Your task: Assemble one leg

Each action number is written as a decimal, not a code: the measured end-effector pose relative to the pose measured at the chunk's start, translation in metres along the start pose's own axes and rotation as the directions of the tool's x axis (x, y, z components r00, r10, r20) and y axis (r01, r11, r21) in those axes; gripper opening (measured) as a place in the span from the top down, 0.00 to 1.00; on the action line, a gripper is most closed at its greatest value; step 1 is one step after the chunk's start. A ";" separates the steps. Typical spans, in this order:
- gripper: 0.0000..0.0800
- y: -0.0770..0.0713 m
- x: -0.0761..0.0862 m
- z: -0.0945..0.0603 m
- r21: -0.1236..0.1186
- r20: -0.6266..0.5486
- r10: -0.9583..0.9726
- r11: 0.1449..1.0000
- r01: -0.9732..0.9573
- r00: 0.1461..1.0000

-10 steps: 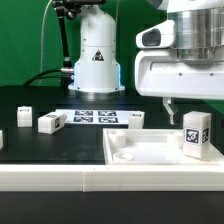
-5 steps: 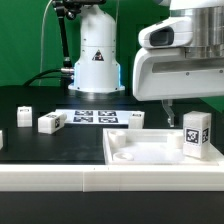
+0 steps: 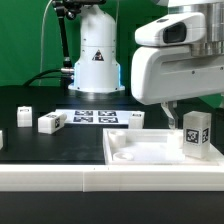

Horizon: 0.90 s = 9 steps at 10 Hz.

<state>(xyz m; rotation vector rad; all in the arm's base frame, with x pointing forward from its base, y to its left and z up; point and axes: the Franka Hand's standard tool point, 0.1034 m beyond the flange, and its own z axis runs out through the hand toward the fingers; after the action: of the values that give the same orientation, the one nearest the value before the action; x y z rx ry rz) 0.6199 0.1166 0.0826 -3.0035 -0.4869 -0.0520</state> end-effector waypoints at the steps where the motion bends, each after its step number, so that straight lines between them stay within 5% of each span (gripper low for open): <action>1: 0.19 0.001 0.000 0.000 0.000 -0.001 -0.073 0.997 0.073 0.997; 5: 0.19 0.001 -0.004 0.004 -0.001 -0.002 -0.238 0.971 0.238 0.971; 7: 0.49 0.002 -0.004 0.004 -0.002 -0.002 -0.236 0.972 0.236 0.972; 8: 0.49 0.002 -0.004 0.004 -0.002 -0.002 -0.236 0.972 0.236 0.972; 9: 0.64 0.002 -0.004 0.004 -0.002 -0.002 -0.236 0.972 0.236 0.972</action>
Offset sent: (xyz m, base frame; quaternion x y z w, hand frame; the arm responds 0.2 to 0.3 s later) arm -0.0096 0.0066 -0.0041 0.0076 0.0065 -0.1750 0.9845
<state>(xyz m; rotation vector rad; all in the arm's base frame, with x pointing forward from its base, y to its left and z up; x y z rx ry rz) 0.6168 0.1138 0.0781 -2.9299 -0.8411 -0.0733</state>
